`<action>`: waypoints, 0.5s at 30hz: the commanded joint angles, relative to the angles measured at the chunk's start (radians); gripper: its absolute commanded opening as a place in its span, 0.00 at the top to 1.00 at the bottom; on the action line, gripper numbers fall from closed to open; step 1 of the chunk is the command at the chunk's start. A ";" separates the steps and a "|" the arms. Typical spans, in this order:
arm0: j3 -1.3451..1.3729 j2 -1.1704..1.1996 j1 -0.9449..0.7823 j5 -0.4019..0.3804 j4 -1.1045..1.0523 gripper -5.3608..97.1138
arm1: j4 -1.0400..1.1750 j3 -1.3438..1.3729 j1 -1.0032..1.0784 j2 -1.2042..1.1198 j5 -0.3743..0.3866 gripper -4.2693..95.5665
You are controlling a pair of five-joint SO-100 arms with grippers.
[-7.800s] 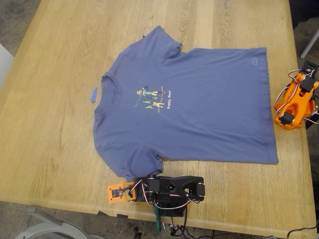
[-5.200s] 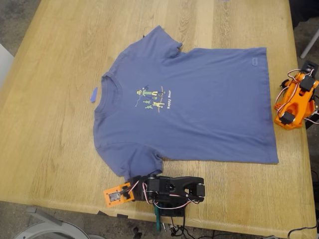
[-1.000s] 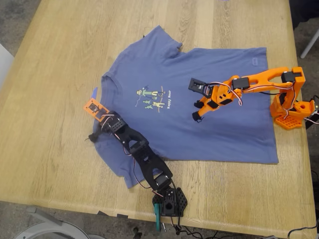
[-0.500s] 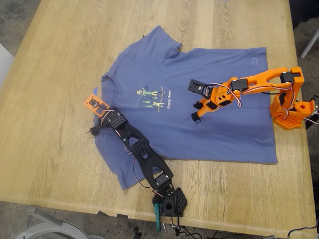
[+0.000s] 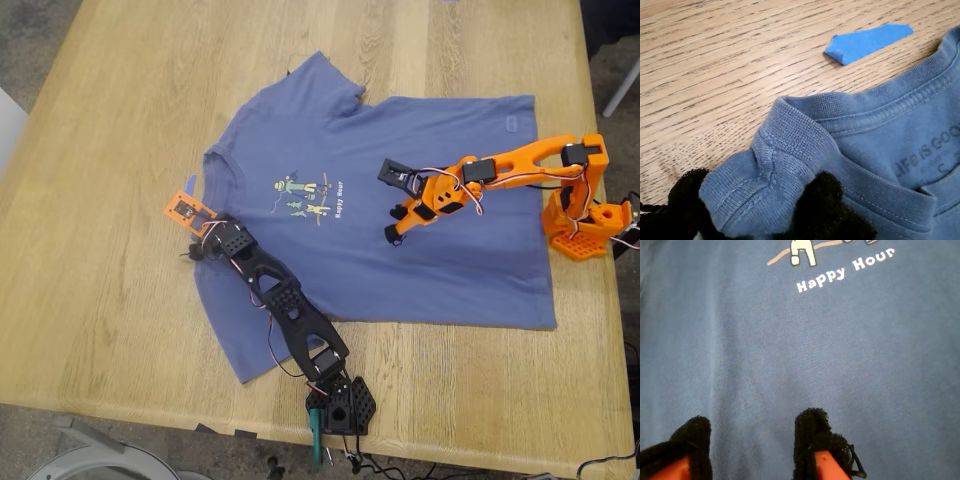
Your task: Fold a T-shirt
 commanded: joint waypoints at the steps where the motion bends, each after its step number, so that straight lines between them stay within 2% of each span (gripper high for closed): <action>1: -0.005 -0.031 0.109 -0.025 0.006 0.70 | 0.008 -0.008 -0.008 0.012 0.012 0.70; 9: -0.080 -0.067 0.140 -0.012 0.060 0.74 | 0.000 -0.011 -0.012 0.014 0.028 0.71; 15: -0.072 -0.067 0.176 -0.008 0.080 0.83 | 0.015 -0.015 0.000 0.028 0.029 0.73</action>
